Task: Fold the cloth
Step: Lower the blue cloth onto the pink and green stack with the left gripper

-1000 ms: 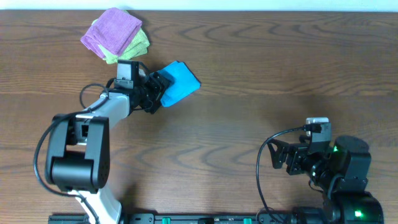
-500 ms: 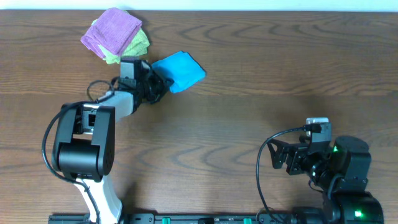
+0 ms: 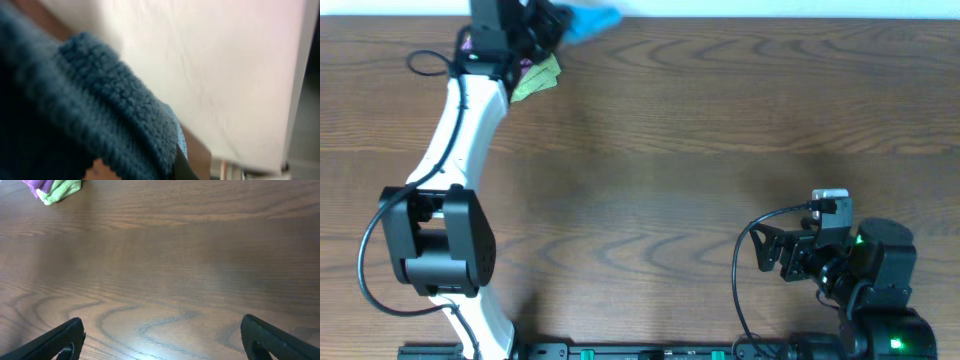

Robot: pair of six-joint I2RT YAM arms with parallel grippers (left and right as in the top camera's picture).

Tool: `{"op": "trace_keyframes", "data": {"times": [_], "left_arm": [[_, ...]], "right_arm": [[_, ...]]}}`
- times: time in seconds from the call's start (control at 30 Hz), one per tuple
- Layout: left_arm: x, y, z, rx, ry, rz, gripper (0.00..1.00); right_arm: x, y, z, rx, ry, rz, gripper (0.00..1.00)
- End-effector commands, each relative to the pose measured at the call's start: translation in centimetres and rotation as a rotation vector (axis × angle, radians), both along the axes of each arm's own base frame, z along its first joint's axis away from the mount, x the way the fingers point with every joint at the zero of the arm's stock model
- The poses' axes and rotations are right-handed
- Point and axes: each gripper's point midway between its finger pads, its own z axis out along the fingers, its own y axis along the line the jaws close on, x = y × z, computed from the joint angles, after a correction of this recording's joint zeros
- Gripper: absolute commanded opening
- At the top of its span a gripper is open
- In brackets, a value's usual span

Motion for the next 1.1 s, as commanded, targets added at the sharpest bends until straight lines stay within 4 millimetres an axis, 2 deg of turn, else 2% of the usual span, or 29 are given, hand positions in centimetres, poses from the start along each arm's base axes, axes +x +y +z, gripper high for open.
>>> {"op": "trace_keyframes", "data": {"times": [0.0, 0.1, 0.2, 0.3, 0.47, 0.6, 0.73, 0.93, 1.07], "left_arm": [[1.5, 4.9, 2.3, 0.078, -0.081, 0.135, 0.06], [3.2, 7.5, 2.0, 0.081, -0.124, 0.179, 0.06], [5.2, 9.0, 1.6, 0.082, -0.161, 0.202, 0.05], [7.3, 9.6, 0.9, 0.08, -0.177, 0.205, 0.06], [10.3, 9.6, -0.1, 0.075, -0.195, 0.179, 0.06], [10.4, 10.4, -1.1, 0.179, -0.182, 0.171, 0.06], [10.3, 11.8, -1.2, 0.187, -0.173, 0.186, 0.06], [10.2, 13.9, 1.7, 0.175, -0.225, 0.184, 0.06], [9.6, 14.6, 2.3, 0.227, -0.203, 0.171, 0.05]], "right_arm": [[-0.1, 0.0, -0.1, 0.018, 0.01, -0.011, 0.99], [-0.1, 0.0, -0.1, 0.018, 0.01, -0.011, 0.99], [-0.1, 0.0, -0.1, 0.018, 0.01, -0.011, 0.99], [-0.1, 0.0, -0.1, 0.018, 0.01, -0.011, 0.99], [-0.1, 0.0, -0.1, 0.018, 0.01, -0.011, 0.99], [-0.1, 0.0, -0.1, 0.018, 0.01, -0.011, 0.99], [-0.1, 0.0, -0.1, 0.018, 0.01, -0.011, 0.99], [-0.1, 0.0, -0.1, 0.018, 0.01, -0.011, 0.99], [-0.1, 0.0, -0.1, 0.018, 0.01, -0.011, 0.99]]}}
